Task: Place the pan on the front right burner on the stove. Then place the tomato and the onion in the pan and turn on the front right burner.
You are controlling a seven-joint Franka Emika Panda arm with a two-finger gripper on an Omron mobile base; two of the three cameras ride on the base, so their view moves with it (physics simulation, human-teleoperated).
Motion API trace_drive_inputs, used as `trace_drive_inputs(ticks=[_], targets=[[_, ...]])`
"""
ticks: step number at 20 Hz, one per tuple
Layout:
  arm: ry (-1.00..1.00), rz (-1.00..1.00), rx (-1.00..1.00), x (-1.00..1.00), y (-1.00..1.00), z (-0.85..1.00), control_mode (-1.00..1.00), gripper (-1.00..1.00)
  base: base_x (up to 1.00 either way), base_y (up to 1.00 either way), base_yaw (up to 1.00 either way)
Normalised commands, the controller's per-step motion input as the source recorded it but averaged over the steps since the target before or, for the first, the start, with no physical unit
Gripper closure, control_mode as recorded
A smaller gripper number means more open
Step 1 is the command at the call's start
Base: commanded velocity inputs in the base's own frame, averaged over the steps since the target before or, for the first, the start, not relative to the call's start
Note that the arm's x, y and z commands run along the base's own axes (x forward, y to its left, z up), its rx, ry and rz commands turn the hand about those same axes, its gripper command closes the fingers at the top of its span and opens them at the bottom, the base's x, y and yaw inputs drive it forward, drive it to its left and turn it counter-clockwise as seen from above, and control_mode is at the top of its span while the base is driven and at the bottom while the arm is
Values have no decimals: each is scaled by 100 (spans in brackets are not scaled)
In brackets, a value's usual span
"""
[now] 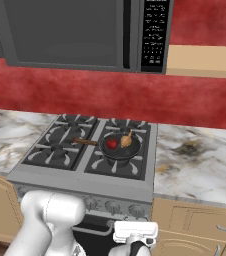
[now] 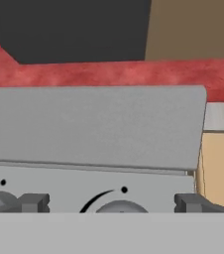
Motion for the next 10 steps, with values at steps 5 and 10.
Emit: trace_drive_inputs(ticks=[5,10], targets=[[-4,6,5,0,1,2,-100,-100,0,0,0],[-1,8,7,0,3,3,-100,-100,0,0,0]])
